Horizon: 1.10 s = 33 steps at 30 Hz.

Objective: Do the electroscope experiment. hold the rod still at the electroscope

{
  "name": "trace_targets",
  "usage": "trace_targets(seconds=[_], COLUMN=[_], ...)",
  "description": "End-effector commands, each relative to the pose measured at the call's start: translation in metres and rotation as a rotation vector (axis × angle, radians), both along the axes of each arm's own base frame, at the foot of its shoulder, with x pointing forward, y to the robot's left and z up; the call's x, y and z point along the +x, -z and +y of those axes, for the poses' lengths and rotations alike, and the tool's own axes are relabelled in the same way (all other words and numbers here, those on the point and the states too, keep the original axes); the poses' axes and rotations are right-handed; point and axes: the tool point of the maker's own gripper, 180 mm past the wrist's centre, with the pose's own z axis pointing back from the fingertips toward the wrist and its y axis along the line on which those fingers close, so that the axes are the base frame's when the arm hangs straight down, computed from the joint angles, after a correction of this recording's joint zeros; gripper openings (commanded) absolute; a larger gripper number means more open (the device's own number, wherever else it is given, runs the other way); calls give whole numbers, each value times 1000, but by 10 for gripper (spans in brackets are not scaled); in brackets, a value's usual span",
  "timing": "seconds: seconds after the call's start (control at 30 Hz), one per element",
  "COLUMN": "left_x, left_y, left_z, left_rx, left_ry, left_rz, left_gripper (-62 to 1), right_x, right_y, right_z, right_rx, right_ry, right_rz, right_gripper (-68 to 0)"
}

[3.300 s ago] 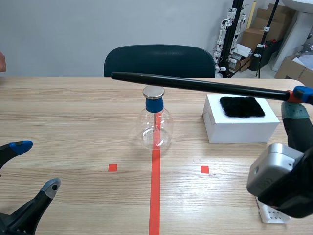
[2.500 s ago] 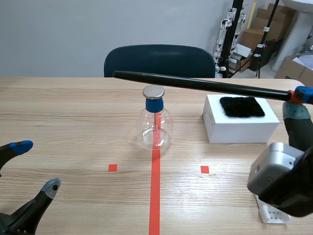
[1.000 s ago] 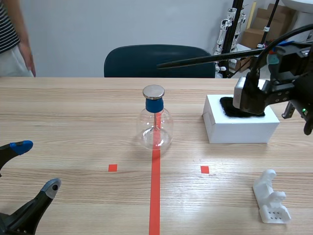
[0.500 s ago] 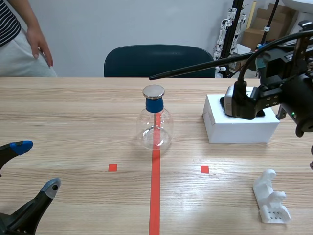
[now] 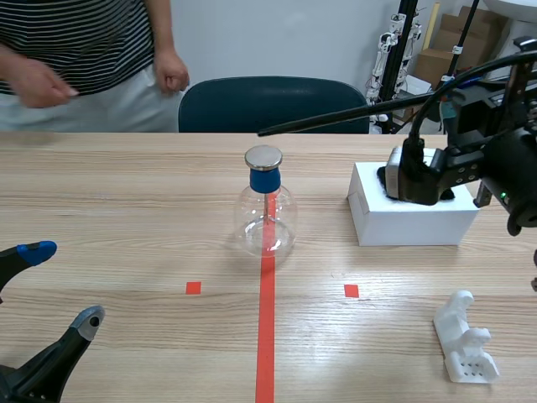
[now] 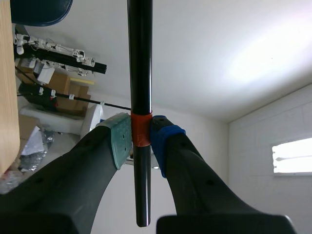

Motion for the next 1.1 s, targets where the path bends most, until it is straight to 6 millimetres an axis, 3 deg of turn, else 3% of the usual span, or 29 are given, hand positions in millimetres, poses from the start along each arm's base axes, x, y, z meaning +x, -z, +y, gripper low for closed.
trace_targets(seconds=[0.0, 1.07], left_x=[1, 1], left_y=[-14, -14], left_z=[3, 3], left_rx=[-32, -32], left_ry=[-3, -3], left_rz=[-59, -59], left_gripper=[14, 14], right_x=[4, 3], right_y=[-18, -17], right_z=[-3, -6], right_rx=[8, -20], right_ry=[4, 11], right_rz=[-57, -58], right_gripper=[-624, -624])
